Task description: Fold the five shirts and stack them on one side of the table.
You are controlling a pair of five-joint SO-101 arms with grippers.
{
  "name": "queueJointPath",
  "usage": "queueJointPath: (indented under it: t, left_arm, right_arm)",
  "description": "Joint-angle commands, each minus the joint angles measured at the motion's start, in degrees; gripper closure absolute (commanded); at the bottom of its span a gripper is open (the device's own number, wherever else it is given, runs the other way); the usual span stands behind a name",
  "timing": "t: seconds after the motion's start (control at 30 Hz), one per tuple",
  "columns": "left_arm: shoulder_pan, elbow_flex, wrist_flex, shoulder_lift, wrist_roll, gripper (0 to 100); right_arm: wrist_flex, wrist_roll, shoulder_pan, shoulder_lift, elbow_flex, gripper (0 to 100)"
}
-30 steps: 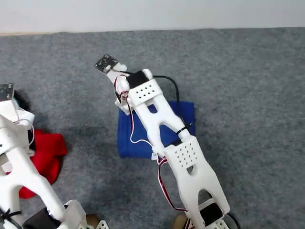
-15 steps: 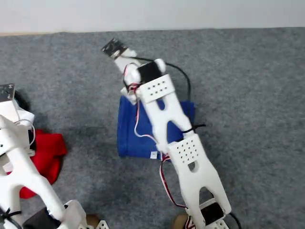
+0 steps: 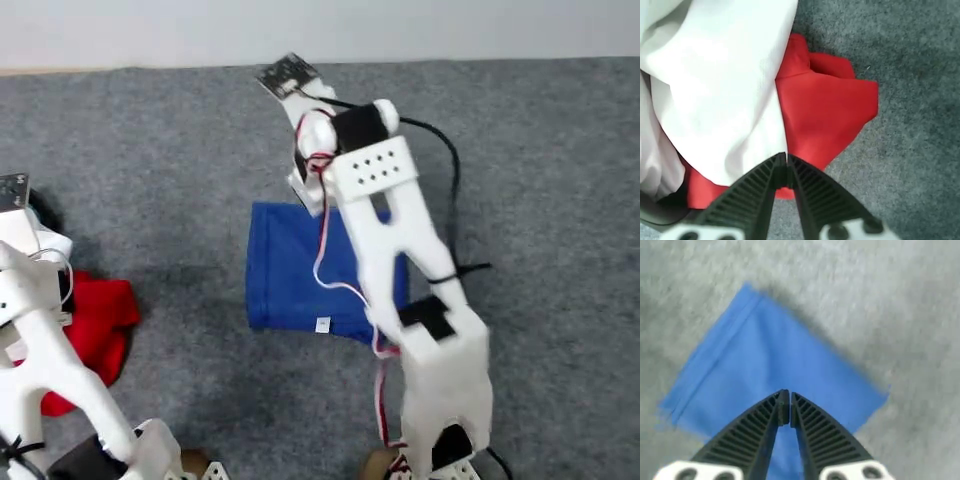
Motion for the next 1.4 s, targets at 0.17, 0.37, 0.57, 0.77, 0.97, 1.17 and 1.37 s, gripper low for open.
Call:
queueJointPath:
  t: [0.17,0.37,0.57,0.77,0.97,1.17,1.37]
  left_arm:
    - [0.26,-0.57,-0.88,-1.85,0.26,99]
    - [0.26,-0.57,-2.02,-1.85,0.26,99]
    - [0.26,-0.40,-1.93,-1.85,0.09,99]
    - [0.26,-0.40,-1.93,-1.85,0.26,99]
    - [0.26,-0.22,-1.93,-1.76,0.26,99]
    - [0.26,-0.22,-1.93,-1.76,0.26,99]
    - [0.26,-0.22,-1.93,-1.76,0.35,99]
  right_arm:
    - [1.36,-1.49,0.84,-25.27,40.26,98.9]
    - [-8.04,-1.41,6.20,-25.71,51.52,98.9]
    - [-11.65,1.32,9.45,-25.71,61.27,98.9]
    - [-21.14,1.32,9.10,-25.63,70.24,98.9]
    - [-18.24,1.41,9.54,-26.33,71.91,98.9]
    - [-10.42,1.41,9.19,-32.40,61.80,98.9]
    - [-13.49,1.67,9.36,-31.69,56.18,98.9]
